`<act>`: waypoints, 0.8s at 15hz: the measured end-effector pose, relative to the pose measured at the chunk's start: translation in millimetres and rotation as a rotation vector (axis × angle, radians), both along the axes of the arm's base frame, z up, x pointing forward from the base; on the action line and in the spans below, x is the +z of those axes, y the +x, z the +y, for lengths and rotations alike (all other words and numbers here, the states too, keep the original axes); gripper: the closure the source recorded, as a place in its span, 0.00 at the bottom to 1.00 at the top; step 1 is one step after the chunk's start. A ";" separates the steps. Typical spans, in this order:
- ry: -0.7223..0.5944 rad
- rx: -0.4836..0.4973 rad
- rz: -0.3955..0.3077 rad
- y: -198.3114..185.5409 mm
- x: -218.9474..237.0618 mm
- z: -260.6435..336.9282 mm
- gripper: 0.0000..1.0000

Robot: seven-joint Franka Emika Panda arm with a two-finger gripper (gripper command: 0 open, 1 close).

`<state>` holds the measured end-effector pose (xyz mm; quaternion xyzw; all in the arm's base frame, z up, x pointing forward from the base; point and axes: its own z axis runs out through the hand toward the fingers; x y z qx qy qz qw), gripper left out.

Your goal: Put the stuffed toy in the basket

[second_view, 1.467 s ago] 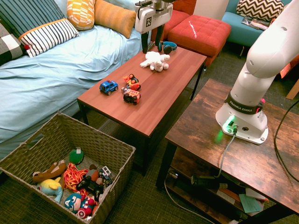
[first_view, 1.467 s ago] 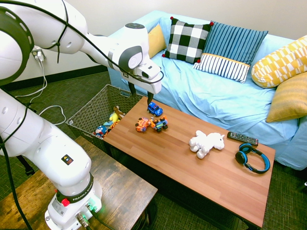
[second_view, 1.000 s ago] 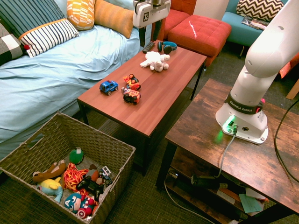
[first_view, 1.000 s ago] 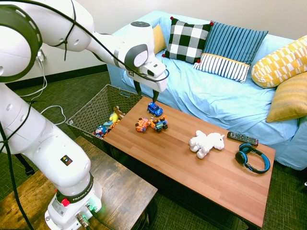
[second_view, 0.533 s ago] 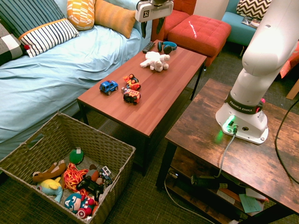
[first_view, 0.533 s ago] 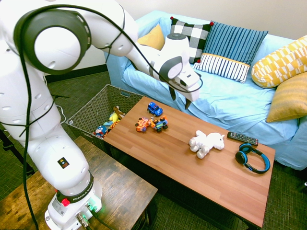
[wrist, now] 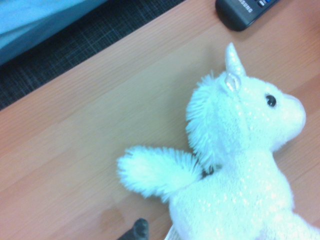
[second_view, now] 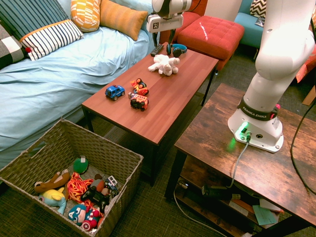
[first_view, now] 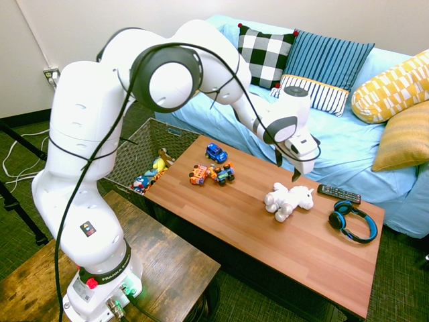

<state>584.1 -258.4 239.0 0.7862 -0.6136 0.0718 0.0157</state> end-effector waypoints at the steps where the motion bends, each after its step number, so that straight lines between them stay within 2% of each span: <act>1: 0.005 -0.016 0.010 6.0 -12.7 -9.1 0.00; 6: 0.027 -0.069 0.081 30.2 -70.7 -42.5 0.00; 11: 0.035 -0.099 0.132 36.6 -120.8 -50.3 0.00; 12: 0.033 -0.103 0.141 35.9 -128.7 -51.6 1.00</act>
